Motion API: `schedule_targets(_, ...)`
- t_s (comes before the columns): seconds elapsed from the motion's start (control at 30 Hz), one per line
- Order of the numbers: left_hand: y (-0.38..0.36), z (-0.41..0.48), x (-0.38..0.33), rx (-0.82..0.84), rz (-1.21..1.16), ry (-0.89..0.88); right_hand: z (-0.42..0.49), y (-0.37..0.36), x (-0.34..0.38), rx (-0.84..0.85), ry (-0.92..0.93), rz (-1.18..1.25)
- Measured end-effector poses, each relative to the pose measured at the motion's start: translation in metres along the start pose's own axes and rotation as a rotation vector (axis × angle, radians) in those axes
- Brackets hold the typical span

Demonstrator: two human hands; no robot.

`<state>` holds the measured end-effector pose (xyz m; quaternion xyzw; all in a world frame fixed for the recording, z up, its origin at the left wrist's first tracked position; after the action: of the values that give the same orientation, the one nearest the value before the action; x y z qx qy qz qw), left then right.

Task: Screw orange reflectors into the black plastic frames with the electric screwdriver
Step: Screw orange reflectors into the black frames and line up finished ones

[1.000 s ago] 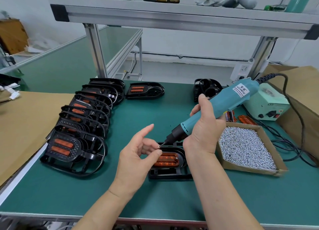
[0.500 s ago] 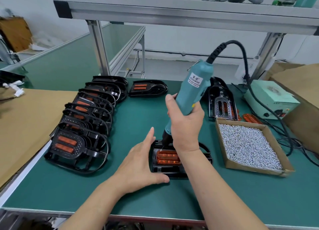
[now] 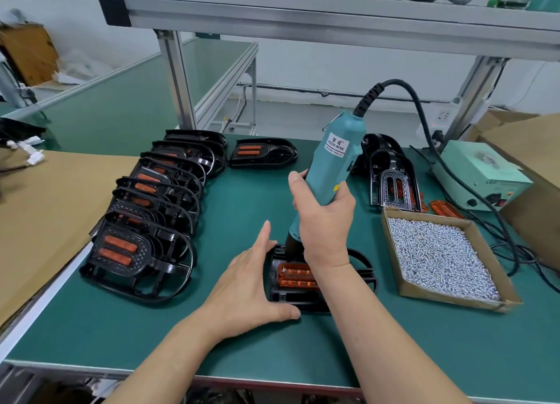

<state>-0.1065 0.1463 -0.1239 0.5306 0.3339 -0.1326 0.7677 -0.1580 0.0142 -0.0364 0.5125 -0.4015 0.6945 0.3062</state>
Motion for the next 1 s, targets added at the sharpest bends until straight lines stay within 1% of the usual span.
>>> schedule_targets(0.27,-0.001,0.0,0.001,-0.001,0.008,0.013,0.0,-0.003,-0.003,0.008,-0.017,0.015)
schedule_targets(0.57,0.0,0.001,0.001,-0.002,0.011,0.009,-0.001,-0.003,-0.005,0.019,-0.012,-0.025)
schedule_targets(1.0,0.001,0.001,0.0,-0.014,0.011,0.006,-0.003,0.0,-0.015,0.04,-0.026,0.001)
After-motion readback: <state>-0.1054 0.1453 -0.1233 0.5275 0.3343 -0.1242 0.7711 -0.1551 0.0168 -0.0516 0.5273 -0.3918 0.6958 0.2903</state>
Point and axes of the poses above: each hand's wrist, its own z-axis towards the middle knuckle, its own y-axis out of the back of the hand, x = y × z, the point moved 1 cm from there along z, towards the middle knuckle, and after that the axes turned 14 degrees about -y, right-handed, at the moved point
